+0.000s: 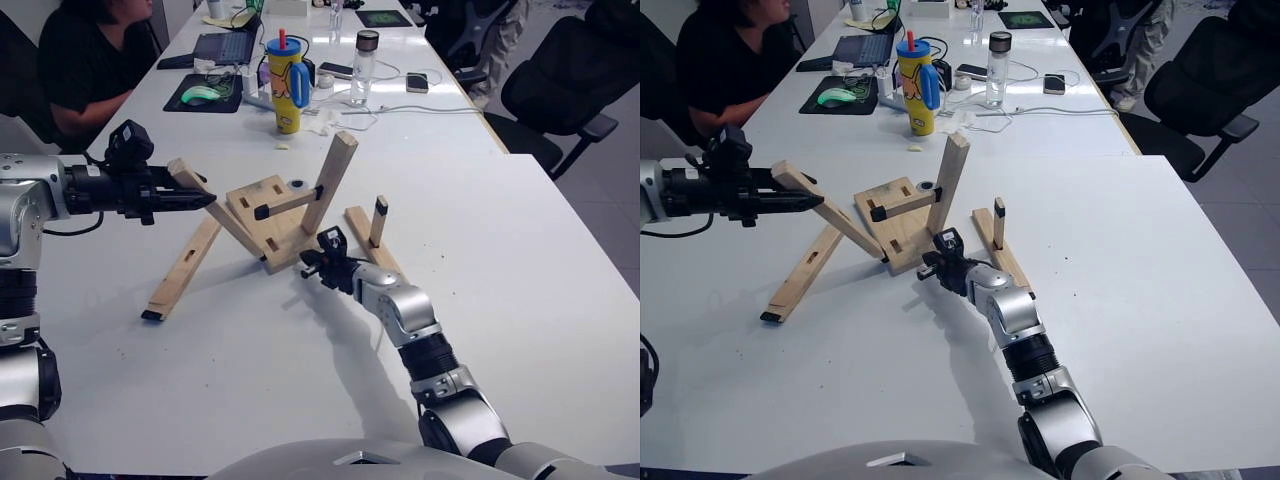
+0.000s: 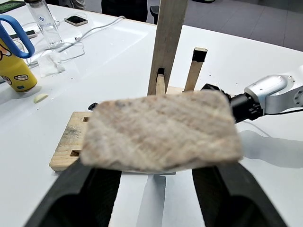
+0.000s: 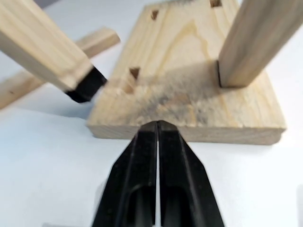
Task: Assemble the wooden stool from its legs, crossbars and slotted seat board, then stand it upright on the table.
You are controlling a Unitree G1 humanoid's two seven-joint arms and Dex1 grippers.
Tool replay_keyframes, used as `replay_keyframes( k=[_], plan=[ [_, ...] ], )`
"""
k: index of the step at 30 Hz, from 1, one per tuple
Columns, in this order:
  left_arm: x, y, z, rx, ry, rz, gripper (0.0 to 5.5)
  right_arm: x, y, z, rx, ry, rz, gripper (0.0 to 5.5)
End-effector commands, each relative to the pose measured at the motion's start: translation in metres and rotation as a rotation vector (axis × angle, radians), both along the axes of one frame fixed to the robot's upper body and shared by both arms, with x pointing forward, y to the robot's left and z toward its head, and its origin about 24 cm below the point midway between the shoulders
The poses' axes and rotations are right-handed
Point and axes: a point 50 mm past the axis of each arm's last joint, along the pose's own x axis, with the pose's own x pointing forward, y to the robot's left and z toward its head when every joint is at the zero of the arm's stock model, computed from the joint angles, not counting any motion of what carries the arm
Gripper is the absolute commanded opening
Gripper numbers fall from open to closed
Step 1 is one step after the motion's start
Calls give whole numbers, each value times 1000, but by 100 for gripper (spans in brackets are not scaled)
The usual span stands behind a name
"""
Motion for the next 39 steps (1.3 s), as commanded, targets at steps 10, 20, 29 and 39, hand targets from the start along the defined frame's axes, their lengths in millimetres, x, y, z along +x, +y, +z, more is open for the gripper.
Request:
replay_keyframes(
  k=[10,20,29,39],
  plan=[
    [2,-3,10,-70,-44,-5,212,15,-4,7,-6,-106,-16,1],
    [11,-7,0,-81,-44,23,212,14,5,3,9,-101,14,1],
    [21,-4,-25,-16,-15,75,212,13,6,1,10,-86,25,1],
    [25,-23,-10,21,-20,-17,212,15,6,5,27,-111,3,1]
  ],
)
